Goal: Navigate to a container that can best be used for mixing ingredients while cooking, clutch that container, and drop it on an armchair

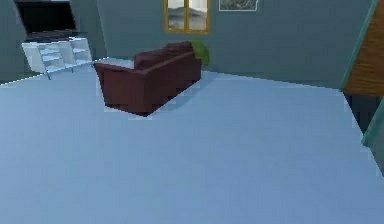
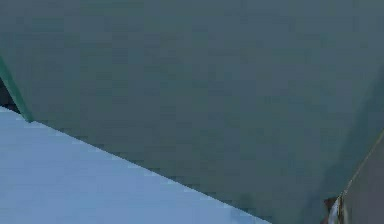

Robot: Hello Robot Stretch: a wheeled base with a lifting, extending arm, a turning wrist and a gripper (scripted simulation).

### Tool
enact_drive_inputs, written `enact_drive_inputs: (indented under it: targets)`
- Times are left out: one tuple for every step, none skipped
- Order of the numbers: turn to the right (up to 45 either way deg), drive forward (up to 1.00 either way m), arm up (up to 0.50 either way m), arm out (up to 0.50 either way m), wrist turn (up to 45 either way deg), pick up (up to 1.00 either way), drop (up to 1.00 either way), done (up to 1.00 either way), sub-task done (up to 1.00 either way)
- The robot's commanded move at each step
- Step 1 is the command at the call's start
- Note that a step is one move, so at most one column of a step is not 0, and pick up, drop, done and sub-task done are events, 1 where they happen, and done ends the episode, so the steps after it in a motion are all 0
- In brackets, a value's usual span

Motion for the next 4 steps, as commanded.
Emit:
enact_drive_inputs:
  targets:
    - [-45.0,0.00,0.00,0.00,0.0,0.00,0.00,0.00,0.00]
    - [-42.0,0.00,0.00,0.00,0.0,0.00,0.00,0.00,0.00]
    - [0.0,0.30,0.00,0.00,0.0,0.00,0.00,0.00,0.00]
    - [-45.0,0.00,0.00,0.00,0.0,0.00,0.00,0.00,0.00]
